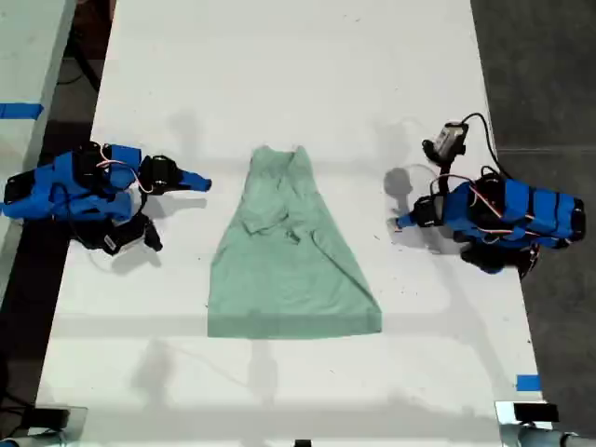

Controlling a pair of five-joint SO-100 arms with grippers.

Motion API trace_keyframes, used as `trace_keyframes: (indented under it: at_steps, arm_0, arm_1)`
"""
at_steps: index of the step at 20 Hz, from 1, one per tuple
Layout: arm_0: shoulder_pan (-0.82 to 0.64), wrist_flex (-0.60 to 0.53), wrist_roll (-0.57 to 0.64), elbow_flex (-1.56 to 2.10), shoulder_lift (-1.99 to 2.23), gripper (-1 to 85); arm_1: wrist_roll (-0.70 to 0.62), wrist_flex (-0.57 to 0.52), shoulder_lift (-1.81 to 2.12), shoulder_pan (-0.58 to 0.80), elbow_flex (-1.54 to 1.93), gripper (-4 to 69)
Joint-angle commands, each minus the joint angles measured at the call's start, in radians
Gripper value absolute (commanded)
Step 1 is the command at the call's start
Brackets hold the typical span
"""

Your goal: Fold t shirt

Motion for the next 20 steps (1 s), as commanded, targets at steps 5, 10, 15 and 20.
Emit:
trace_keyframes:
  at_steps: [5,10,15,20]
  arm_0:
    - [0.000,-0.006,0.009,0.038,0.011,-0.2]
    - [0.006,-0.005,0.005,0.038,0.011,-0.2]
    - [0.009,-0.005,0.009,0.038,0.011,-0.2]
    - [0.012,-0.005,0.011,0.038,0.011,-0.2]
  arm_1:
    - [0.089,-0.023,-0.525,-0.031,-0.359,11.4]
    - [0.084,-0.164,-0.977,-0.087,-0.641,33.0]
    - [0.178,-0.267,-1.447,-0.236,-0.904,31.0]
    - [0.334,-0.229,-1.631,-0.410,-1.100,30.0]
